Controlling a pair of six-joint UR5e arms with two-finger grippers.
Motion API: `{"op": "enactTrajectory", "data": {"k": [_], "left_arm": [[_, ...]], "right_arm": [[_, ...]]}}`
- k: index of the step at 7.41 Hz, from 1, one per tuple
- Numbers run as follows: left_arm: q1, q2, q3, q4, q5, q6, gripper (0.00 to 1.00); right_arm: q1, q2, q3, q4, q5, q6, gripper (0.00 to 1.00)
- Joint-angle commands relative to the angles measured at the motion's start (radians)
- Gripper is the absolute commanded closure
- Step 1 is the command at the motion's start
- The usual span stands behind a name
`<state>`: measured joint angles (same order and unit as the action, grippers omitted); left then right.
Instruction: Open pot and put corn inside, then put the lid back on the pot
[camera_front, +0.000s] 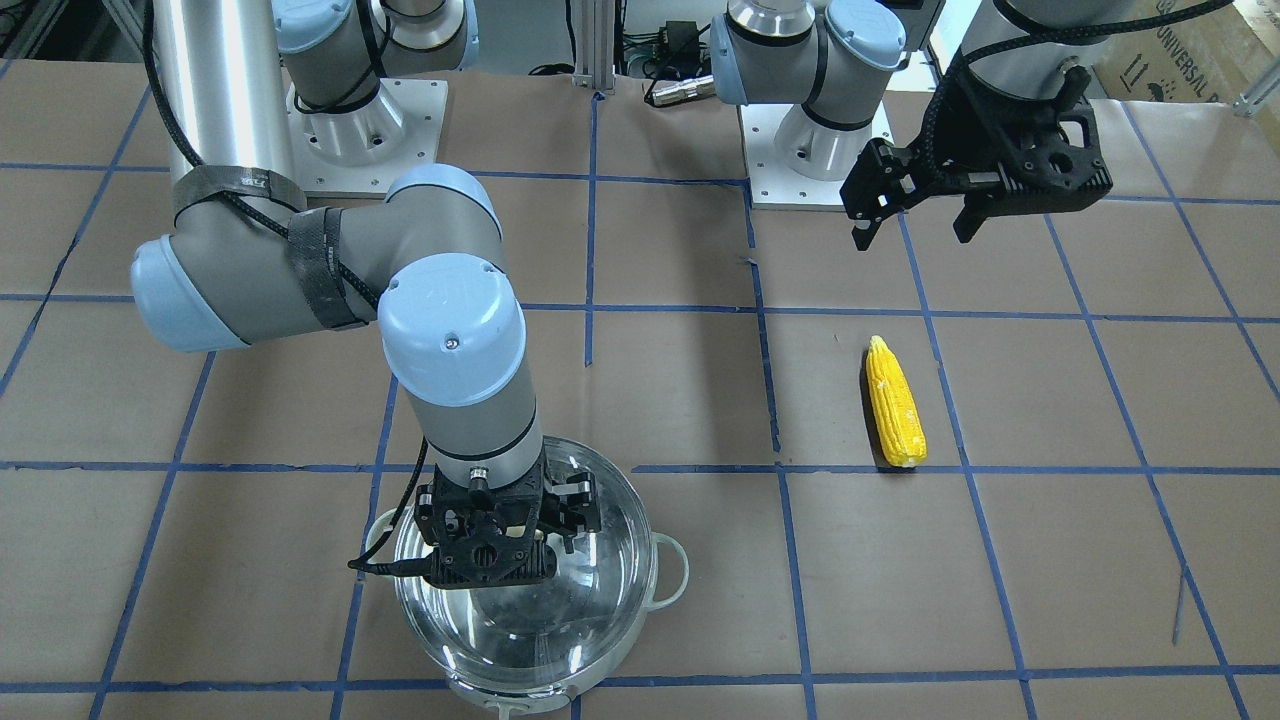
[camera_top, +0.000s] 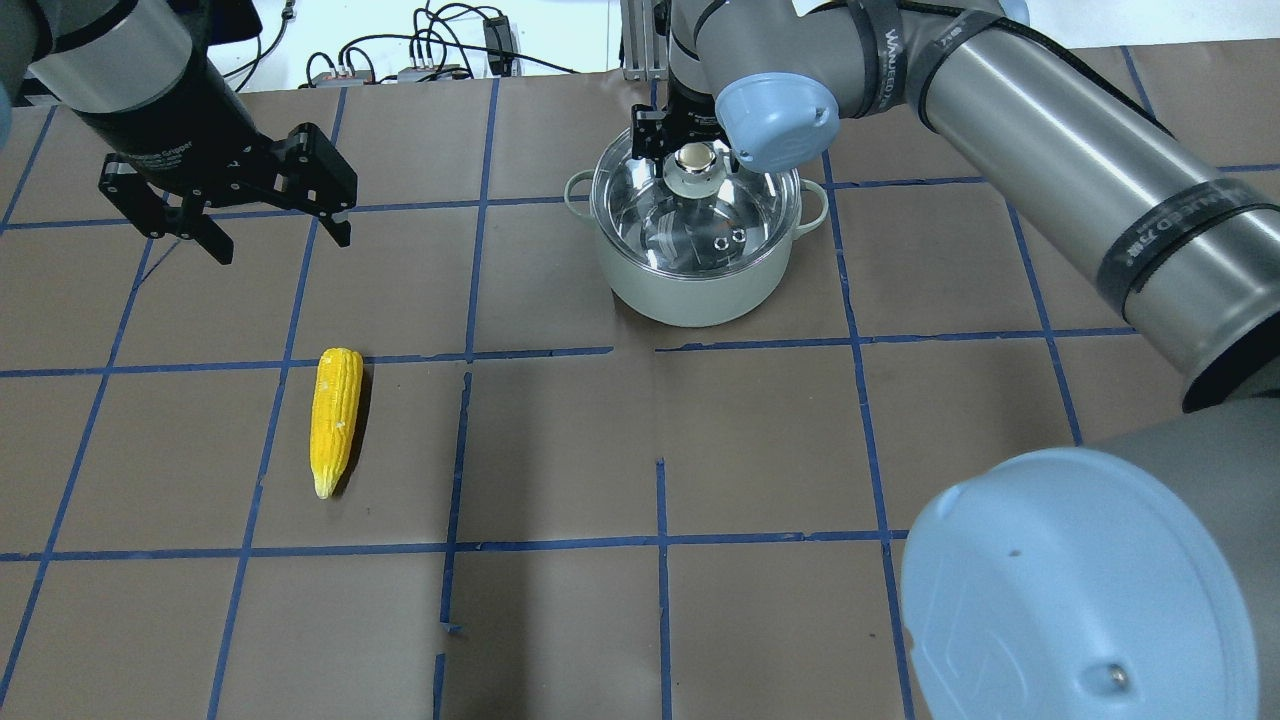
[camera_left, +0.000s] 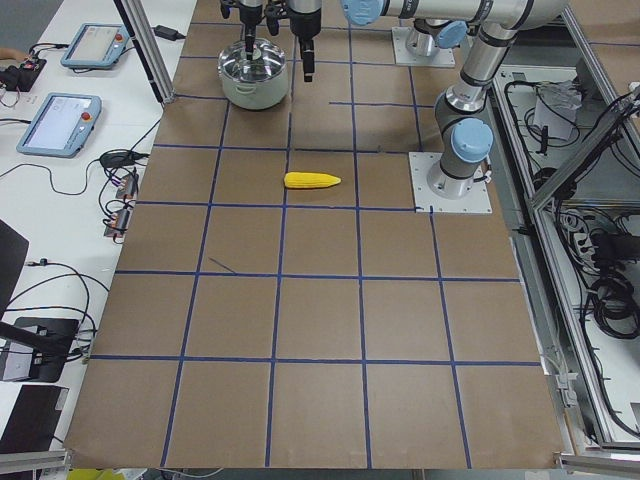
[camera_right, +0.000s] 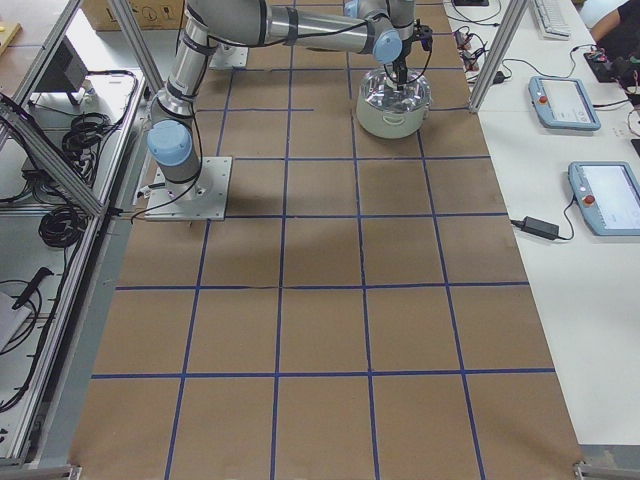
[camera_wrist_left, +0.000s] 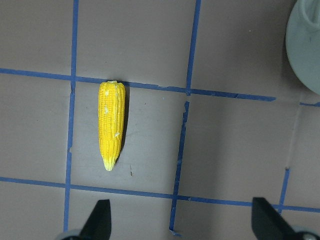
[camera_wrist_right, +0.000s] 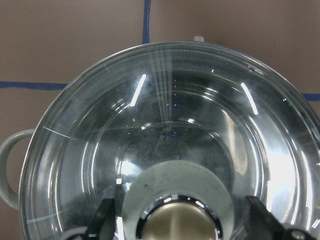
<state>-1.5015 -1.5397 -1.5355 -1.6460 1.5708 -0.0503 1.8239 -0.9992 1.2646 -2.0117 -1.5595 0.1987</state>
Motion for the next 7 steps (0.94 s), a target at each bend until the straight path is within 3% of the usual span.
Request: {"op": "enactTrajectory", "data": {"k": [1,5,7], "left_arm": [[0.001,0.001,0.0,0.0,0.0,0.001,0.0],[0.001,0.001,0.0,0.0,-0.002,0.001,0.0],[0.001,0.001,0.0,0.0,-0.002,0.001,0.0]], "right_arm": [[0.0,0.004,-0.033,0.017,-0.002,-0.001,0.08],[0.0,0.002,-0.034,0.07,-0.002,0.002,0.2],[0.002,0.004,-0.039,0.112,-0.002,-0.004,0.32]]}}
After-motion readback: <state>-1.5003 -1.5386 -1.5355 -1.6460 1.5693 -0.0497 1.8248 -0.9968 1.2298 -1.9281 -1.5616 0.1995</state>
